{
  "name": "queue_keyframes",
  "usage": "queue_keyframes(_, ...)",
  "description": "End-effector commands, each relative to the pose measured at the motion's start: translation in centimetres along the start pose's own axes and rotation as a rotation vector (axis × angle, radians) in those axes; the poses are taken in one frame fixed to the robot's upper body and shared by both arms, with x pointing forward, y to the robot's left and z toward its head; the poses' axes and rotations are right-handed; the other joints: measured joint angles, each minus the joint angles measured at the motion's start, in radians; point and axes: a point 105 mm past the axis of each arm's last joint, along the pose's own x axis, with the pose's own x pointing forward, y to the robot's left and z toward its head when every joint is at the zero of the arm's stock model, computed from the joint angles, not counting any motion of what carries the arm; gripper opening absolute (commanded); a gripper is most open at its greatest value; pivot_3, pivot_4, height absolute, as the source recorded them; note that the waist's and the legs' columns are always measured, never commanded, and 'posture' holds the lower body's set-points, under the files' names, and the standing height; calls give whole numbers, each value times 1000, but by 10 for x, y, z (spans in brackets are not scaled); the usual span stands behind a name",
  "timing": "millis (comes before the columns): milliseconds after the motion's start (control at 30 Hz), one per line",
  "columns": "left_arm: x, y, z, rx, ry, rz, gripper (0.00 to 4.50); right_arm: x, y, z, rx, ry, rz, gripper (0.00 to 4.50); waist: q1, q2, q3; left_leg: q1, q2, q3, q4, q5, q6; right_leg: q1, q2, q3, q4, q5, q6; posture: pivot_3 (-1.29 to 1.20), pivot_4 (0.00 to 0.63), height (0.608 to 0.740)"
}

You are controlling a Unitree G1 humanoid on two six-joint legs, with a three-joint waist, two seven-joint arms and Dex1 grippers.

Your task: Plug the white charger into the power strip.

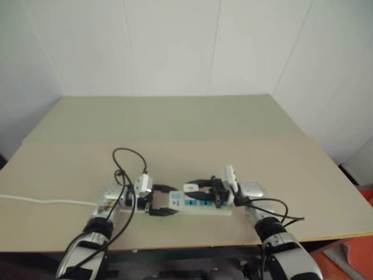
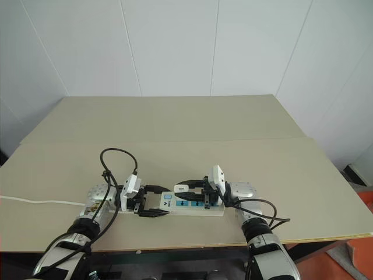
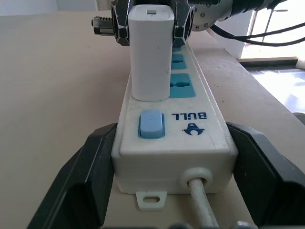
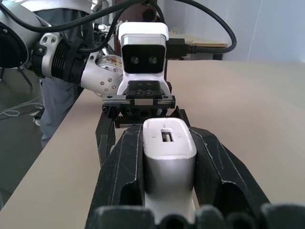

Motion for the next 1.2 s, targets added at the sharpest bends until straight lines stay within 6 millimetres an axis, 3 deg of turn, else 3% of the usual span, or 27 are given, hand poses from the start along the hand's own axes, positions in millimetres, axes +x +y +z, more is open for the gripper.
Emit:
queue_keyframes(33,1,-2,5,47,13,-34,3234,-19,21,-56,176,200,-46,1113,-1,0,-2,0,0,0,0,0,0,0,0,0,0,0,0,0,150,740)
queue_keyframes(433,3,-2,4,48,17,-39,3234,-21,22,-54,239,197,-3,1113,-3,2,-7,2,0,0,-2,0,0,1,0,1,-2,-3,5,0,150,740)
queue_keyframes(767,3,-2,3,50,23,-37,3234,-28,21,-47,169,194,19,4492,2,-1,-10,2,0,0,-4,0,0,1,0,1,-4,-4,5,0,150,740)
queue_keyframes(933,3,-1,2,41,29,-33,3234,-33,20,-40,143,204,45,4492,4,-1,-10,1,0,0,-5,0,0,1,0,1,-5,-4,5,0,150,740)
queue_keyframes(1067,4,4,3,-66,40,-16,3234,-37,18,-39,91,248,57,4492,6,-1,-10,1,0,0,-5,0,0,1,0,1,-5,-4,5,0,150,740)
queue_keyframes(1167,4,6,11,-73,10,-15,3234,-39,11,-27,45,193,13,4492,5,0,-10,0,0,0,-5,0,0,0,0,0,-5,-4,6,0,150,740)
queue_keyframes(1200,4,8,15,-63,-10,-8,3584,-41,9,-23,34,180,3,4499,6,0,-9,0,0,0,-5,0,0,0,0,0,-5,-5,6,0,150,740)
